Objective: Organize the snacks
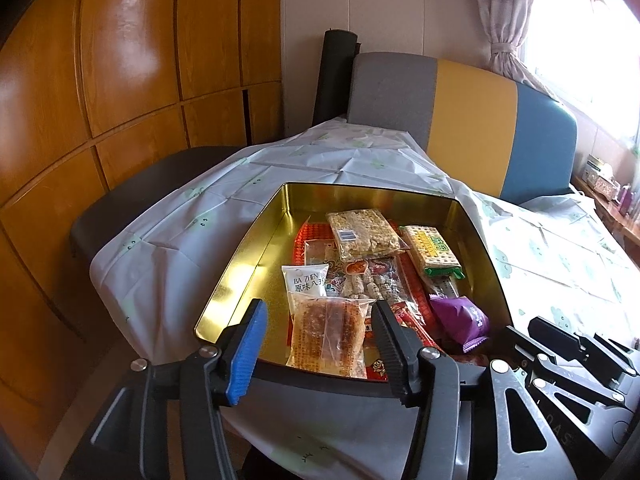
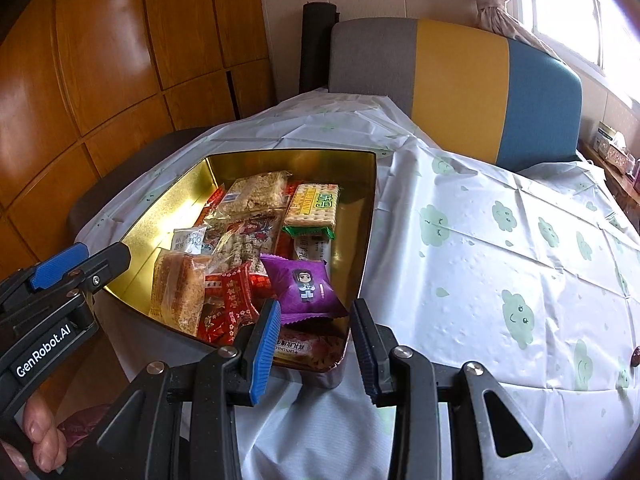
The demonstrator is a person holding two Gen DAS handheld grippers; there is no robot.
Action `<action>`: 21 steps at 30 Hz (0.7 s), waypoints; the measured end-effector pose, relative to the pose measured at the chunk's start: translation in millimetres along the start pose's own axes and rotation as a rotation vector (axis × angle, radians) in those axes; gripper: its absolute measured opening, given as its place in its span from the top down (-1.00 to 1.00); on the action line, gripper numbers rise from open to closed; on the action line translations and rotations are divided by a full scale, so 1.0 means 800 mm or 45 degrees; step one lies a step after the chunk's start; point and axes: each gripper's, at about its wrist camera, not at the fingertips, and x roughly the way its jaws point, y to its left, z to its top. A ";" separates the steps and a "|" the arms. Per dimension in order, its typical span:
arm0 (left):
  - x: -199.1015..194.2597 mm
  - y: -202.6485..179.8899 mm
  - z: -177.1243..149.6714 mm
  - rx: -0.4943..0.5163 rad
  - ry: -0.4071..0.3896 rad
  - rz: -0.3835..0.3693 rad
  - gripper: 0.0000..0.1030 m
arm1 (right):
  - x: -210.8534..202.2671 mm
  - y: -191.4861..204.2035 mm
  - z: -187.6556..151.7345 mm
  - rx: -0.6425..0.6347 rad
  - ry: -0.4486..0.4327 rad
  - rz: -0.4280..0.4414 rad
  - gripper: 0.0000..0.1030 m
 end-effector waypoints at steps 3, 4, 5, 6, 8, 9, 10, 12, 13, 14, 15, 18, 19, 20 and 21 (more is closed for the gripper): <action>0.000 0.001 0.001 -0.002 0.000 0.001 -0.09 | -0.001 0.001 0.000 -0.001 -0.003 0.001 0.29; 0.000 0.002 0.001 -0.002 -0.001 0.002 -0.10 | -0.001 0.001 0.000 -0.002 -0.003 0.002 0.29; 0.000 0.002 0.001 -0.003 -0.002 0.003 -0.11 | -0.001 0.001 0.001 -0.003 -0.003 0.004 0.29; -0.001 0.003 0.001 -0.004 -0.002 0.004 -0.12 | -0.001 0.001 0.001 -0.003 -0.003 0.004 0.29; -0.002 0.004 0.001 -0.004 -0.005 0.006 -0.13 | -0.001 0.001 0.000 -0.003 -0.003 0.004 0.29; -0.002 0.004 0.001 -0.003 -0.006 0.006 -0.14 | -0.001 0.001 0.000 -0.003 -0.003 0.004 0.29; -0.003 0.004 0.001 -0.003 -0.007 0.006 -0.15 | -0.001 0.001 0.001 -0.003 -0.002 0.003 0.29; -0.002 0.004 0.001 -0.001 -0.007 0.007 -0.15 | -0.001 0.001 0.000 -0.002 0.000 0.006 0.29; -0.002 0.004 0.001 0.000 -0.008 0.007 -0.16 | -0.001 0.001 0.000 -0.003 0.000 0.005 0.29; -0.002 0.004 0.002 -0.001 -0.008 0.007 -0.16 | -0.001 0.002 0.000 -0.003 0.000 0.005 0.29; -0.002 0.003 0.002 -0.001 -0.008 0.007 -0.16 | -0.001 0.002 0.000 -0.003 0.001 0.006 0.29; -0.002 0.004 0.002 -0.002 -0.007 0.008 -0.18 | -0.001 0.002 -0.001 -0.005 -0.001 0.006 0.29; -0.001 0.004 0.002 -0.003 -0.007 0.008 -0.18 | -0.001 0.001 -0.001 -0.005 -0.002 0.007 0.29; -0.002 0.004 0.002 -0.003 -0.007 0.009 -0.18 | 0.000 0.001 -0.001 -0.005 -0.002 0.007 0.29; -0.002 0.004 0.002 -0.002 -0.008 0.008 -0.19 | 0.000 0.001 -0.001 -0.005 -0.002 0.007 0.29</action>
